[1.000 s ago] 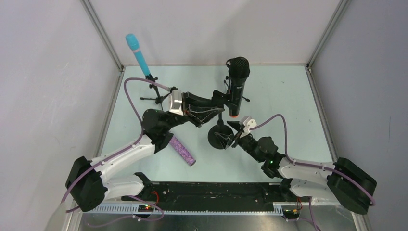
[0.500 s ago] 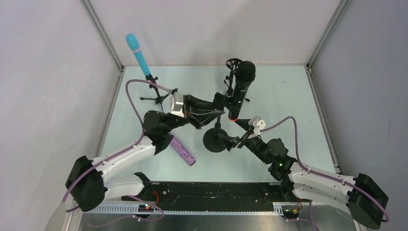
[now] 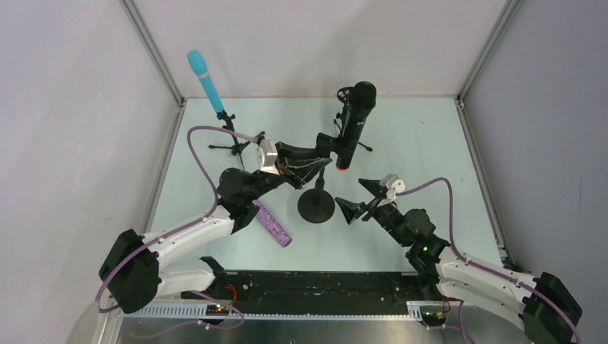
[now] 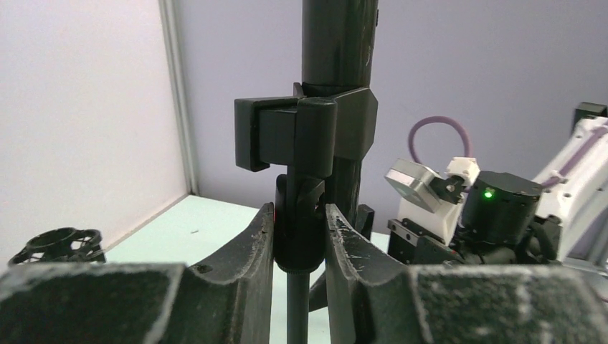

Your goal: Attach the microphones to the stand

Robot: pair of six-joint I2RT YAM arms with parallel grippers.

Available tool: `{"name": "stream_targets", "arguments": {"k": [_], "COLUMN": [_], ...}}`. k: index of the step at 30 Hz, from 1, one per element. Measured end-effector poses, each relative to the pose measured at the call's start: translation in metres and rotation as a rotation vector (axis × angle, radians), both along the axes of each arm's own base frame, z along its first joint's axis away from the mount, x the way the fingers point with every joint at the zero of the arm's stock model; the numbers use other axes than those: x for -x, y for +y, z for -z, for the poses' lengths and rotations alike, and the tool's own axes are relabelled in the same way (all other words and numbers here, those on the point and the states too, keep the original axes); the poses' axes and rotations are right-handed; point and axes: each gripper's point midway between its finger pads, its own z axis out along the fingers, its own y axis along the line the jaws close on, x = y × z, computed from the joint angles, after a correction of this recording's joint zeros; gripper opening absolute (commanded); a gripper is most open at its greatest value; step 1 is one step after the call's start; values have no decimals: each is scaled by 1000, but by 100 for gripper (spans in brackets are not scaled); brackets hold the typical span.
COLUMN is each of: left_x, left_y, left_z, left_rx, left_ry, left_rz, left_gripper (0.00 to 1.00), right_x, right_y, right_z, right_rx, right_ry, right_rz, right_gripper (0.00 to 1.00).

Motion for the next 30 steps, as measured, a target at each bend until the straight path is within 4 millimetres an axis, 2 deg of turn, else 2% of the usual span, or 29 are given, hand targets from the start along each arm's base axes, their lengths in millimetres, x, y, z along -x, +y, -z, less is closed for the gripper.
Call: {"name": "stream_targets", "arguments": {"k": [4,11,19,30], "left_x": [-12,-38,-72,-119], "left_y": [-2,-8,2,27], "left_z": [6,32,47,30], "left_rx": [-1,-26,-27,26], "left_ry": [13,57,84,37], "left_rz": [-40,-81,-146,-246], "left_gripper": [0,0,0,0], "right_x": [-3,-8,-11,-15], "right_y": [-9,-27,-40,-49], "right_z": [7,10,16,27], "right_rx": [3,-4,-1,16], "right_ry": [20,35,55,86], "right_rz": [27,78,114,144], "right_gripper": [99,99,99,99]}}
